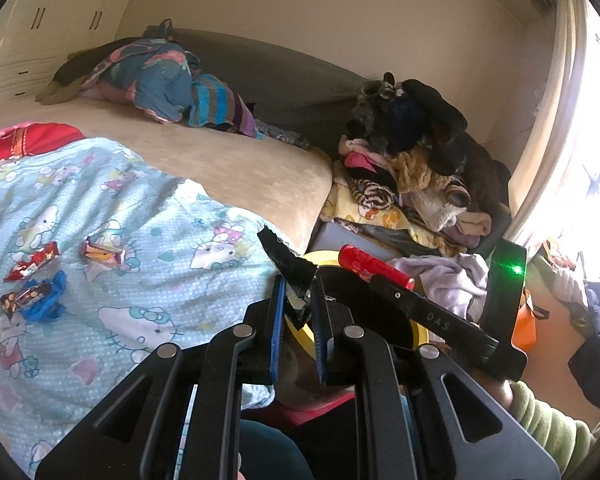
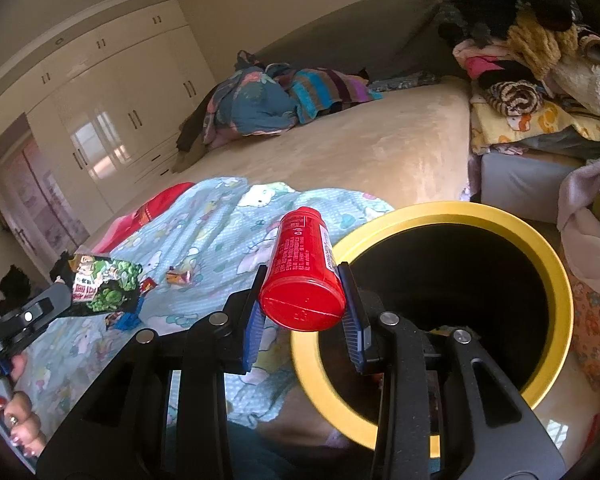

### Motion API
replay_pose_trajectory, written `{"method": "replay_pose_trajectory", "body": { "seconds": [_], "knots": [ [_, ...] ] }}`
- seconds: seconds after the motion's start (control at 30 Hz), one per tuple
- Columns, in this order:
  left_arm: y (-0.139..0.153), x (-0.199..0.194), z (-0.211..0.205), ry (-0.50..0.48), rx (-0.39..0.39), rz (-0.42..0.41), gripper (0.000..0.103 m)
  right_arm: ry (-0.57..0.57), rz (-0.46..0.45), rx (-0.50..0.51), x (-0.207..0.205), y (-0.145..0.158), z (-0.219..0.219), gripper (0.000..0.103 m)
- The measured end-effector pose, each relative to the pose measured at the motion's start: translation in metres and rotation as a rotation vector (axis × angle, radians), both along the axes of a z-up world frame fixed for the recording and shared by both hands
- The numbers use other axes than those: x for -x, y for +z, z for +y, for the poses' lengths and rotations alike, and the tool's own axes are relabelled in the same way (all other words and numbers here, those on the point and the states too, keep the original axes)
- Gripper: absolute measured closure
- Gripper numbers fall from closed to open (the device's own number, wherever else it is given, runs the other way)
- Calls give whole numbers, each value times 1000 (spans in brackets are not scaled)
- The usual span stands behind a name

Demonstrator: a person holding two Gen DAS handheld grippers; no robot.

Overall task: Collect trash
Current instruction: 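Carry the red bottle with the right gripper and wrapper with the left over the bin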

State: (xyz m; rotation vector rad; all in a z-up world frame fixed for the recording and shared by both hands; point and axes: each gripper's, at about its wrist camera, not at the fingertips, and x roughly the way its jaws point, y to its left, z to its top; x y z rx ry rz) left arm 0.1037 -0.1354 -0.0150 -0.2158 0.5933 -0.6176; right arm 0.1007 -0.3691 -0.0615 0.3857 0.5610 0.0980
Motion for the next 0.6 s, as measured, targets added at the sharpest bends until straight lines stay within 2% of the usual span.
{"method": "replay_pose_trajectory", "body": {
  "seconds": [0.6],
  "knots": [
    [-12,7,-50,-118,-61,5,91,-84,30,-32,5,-13,-35,76]
  ]
}}
